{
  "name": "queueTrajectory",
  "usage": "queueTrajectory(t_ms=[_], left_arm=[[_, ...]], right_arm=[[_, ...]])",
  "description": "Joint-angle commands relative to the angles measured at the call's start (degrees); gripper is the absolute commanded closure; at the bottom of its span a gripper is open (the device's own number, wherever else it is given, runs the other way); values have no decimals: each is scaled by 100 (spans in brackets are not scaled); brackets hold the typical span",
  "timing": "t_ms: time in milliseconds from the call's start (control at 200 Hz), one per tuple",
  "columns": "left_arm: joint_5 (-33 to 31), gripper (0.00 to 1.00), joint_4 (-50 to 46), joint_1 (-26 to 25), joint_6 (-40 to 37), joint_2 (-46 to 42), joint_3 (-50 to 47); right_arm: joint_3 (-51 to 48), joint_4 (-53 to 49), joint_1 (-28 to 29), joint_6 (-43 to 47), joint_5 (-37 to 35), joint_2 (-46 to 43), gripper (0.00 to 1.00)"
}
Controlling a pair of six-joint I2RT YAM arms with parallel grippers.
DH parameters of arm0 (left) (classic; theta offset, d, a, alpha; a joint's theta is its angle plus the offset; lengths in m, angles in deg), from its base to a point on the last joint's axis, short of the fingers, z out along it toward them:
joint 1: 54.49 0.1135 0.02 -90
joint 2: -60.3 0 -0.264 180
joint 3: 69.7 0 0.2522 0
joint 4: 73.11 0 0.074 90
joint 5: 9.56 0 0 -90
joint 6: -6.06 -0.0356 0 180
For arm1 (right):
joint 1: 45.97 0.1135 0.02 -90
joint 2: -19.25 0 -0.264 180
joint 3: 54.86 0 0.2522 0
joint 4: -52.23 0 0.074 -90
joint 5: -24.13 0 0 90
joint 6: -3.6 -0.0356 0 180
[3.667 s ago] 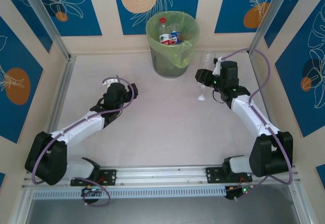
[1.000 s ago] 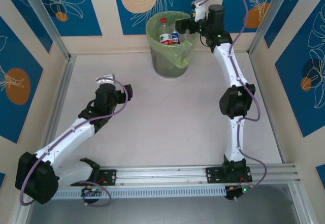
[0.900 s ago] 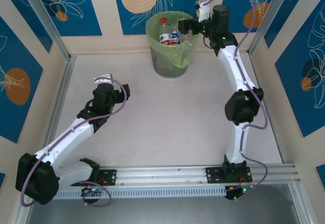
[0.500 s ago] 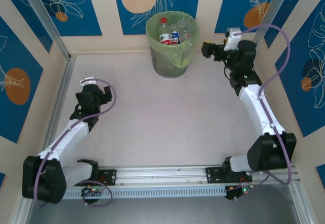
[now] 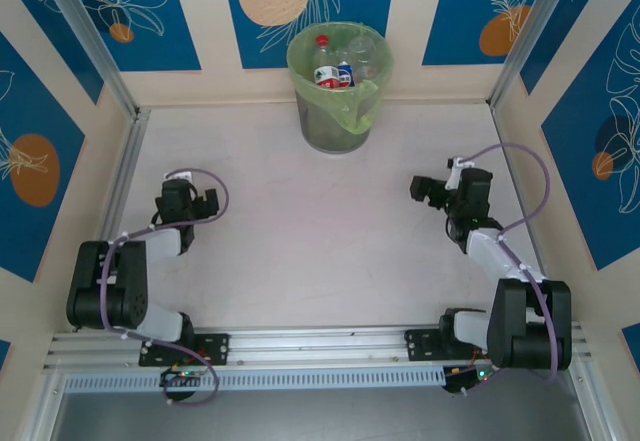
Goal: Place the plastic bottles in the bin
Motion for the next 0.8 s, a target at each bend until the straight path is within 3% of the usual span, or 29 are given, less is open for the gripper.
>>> queueTrajectory(t_ms=[0, 85, 165, 370, 515, 655, 795], left_arm=[[878, 0, 818, 45, -338, 46, -57], [1257, 0, 1404, -65, -632, 72, -382], [1210, 0, 2422, -243, -844, 441, -721], [24, 0, 2375, -449, -649, 367, -774], [-7, 0, 2429, -451, -644, 369, -790], [2, 0, 2432, -451, -645, 365, -806], [158, 0, 2359, -452, -700, 367, -766]], right_arm=[[-179, 957, -52, 183, 247, 318, 1], [-372, 1524, -57, 210, 398, 596, 0], [-380, 1764, -28, 276, 553, 678, 1], [-713, 3145, 117, 461, 605, 1099, 1], [-945, 4201, 382, 787, 574, 1745, 1], [-605, 3385, 368, 652, 328, 1684, 1], [-627, 3476, 386, 671, 292, 1709, 1]])
